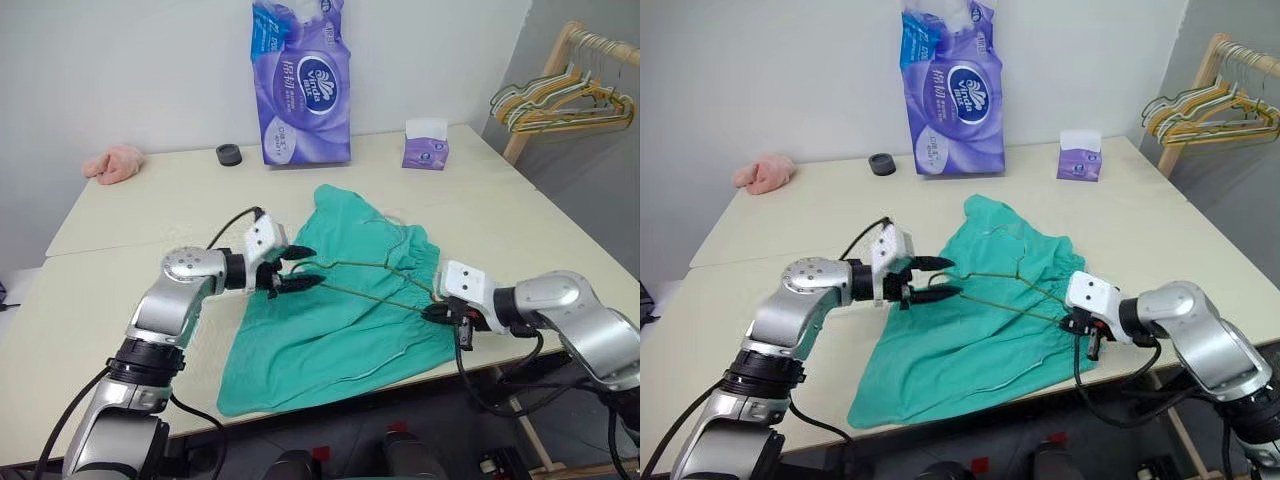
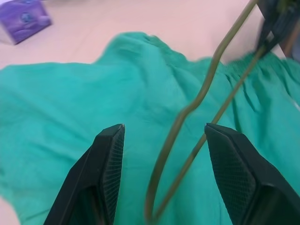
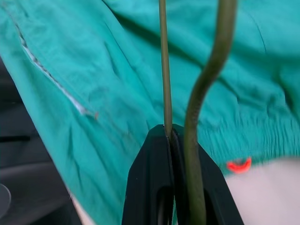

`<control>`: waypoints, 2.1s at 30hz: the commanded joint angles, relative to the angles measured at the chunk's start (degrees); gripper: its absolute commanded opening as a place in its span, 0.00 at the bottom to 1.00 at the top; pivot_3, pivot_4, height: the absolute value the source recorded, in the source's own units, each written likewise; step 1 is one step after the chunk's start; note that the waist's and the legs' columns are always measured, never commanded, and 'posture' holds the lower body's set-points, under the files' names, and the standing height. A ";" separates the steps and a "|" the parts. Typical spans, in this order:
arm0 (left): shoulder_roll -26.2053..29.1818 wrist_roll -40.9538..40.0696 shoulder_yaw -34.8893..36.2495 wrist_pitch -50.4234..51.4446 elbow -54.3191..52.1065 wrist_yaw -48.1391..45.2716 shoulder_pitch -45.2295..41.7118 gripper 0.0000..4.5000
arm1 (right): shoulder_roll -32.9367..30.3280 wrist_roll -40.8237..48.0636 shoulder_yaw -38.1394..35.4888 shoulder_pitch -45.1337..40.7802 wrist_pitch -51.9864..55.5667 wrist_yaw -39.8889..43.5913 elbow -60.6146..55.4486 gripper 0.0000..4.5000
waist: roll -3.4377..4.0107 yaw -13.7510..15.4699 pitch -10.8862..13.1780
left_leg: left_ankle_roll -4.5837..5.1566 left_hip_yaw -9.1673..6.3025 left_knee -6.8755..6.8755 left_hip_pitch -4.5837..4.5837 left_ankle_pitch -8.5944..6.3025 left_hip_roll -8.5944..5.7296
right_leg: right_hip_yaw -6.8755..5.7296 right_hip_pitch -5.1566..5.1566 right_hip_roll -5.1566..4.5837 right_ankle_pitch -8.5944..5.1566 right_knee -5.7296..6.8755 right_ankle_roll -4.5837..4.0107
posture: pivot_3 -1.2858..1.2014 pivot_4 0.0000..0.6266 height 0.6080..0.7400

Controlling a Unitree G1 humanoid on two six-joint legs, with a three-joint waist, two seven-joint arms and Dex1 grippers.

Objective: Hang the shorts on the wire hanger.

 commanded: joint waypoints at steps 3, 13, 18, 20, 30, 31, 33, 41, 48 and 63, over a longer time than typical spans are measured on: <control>1.15 -3.52 5.43 3.47 1.37 2.16 -1.16 0.64 | 0.28 5.71 -14.44 7.04 6.94 -4.28 -3.17 0.00 | 0.00 0.05 0.00 | 0.00 0.00 0.07 0.00 0.00 0.00 | 0.00 0.03 0.00 0.01 0.02 0.01 | 0.43 0.09 1.00; 3.62 -5.21 -0.19 6.19 -5.35 -5.87 2.06 0.64 | 2.20 8.28 -34.67 28.42 10.13 -8.60 0.40 0.00 | 0.01 0.32 -0.03 | 0.03 0.05 0.15 0.00 -0.02 -0.01 | 0.04 0.11 -0.01 0.02 0.00 0.04 | 0.42 0.09 1.00; 3.31 -4.05 -1.77 4.80 -4.28 -6.09 0.67 0.64 | 2.73 9.18 -35.53 32.17 9.57 -9.71 1.21 0.00 | 0.07 -0.26 -0.05 | 0.07 0.14 0.15 0.08 0.00 0.02 | 0.08 0.15 0.01 0.01 0.02 0.06 | 0.42 0.09 1.00; 3.27 -3.99 -2.10 4.48 -4.11 -6.19 0.43 0.64 | 2.81 9.37 -35.00 32.39 9.65 -10.08 1.05 0.00 | 0.08 -0.57 -0.06 | 0.07 0.19 0.14 0.10 0.00 0.04 | 0.11 0.14 0.02 0.01 0.02 0.06 | 0.42 0.10 1.00; 3.44 -3.78 -2.48 4.23 -4.42 -5.68 0.28 0.64 | 0.95 12.61 -31.08 32.00 11.23 -9.88 -5.25 0.00 | 0.06 -0.54 -0.05 | 0.07 0.17 0.16 0.06 0.00 0.03 | 0.11 0.15 0.02 0.01 -0.02 0.08 | 0.42 0.09 1.00; 3.43 -3.78 -2.45 4.28 -4.46 -5.54 0.29 0.64 | 0.55 12.62 -30.33 31.93 11.06 -9.91 -5.88 0.00 | 0.06 -0.54 -0.04 | 0.07 0.17 0.16 0.06 0.00 0.03 | 0.10 0.14 0.02 0.01 -0.02 0.08 | 0.42 0.09 1.00; 3.40 -3.74 -2.33 4.30 -4.45 -5.27 0.28 0.64 | -0.17 12.89 -29.42 31.68 11.01 -10.07 -7.08 0.00 | 0.06 -0.54 -0.04 | 0.07 0.16 0.15 0.06 0.00 0.04 | 0.09 0.14 0.02 0.01 -0.02 0.09 | 0.42 0.10 1.00; 3.30 -3.57 -2.13 3.99 -4.17 -4.10 0.14 0.64 | -1.36 13.59 -28.17 29.45 10.38 -11.05 -8.24 0.00 | 0.03 -0.48 -0.03 | 0.07 0.15 0.16 0.04 0.00 0.03 | 0.09 0.14 0.02 0.01 -0.03 0.10 | 0.42 0.09 1.00; 4.18 -4.39 -3.02 4.38 -6.81 -6.64 1.91 0.64 | -1.15 13.34 -34.25 32.18 9.65 -11.00 -1.96 0.00 | 0.02 -0.01 -0.02 | 0.07 0.15 0.17 0.03 0.00 0.03 | 0.08 0.14 0.02 0.02 -0.03 0.09 | 0.42 0.09 1.00; 3.32 -3.22 -2.92 2.86 -4.88 -5.21 0.49 0.64 | 0.65 13.80 -31.11 31.66 8.06 -12.27 0.61 0.00 | 0.03 -0.13 -0.03 | 0.07 0.17 0.18 0.04 0.00 0.04 | 0.11 0.15 0.02 0.02 -0.03 0.10 | 0.42 0.09 1.00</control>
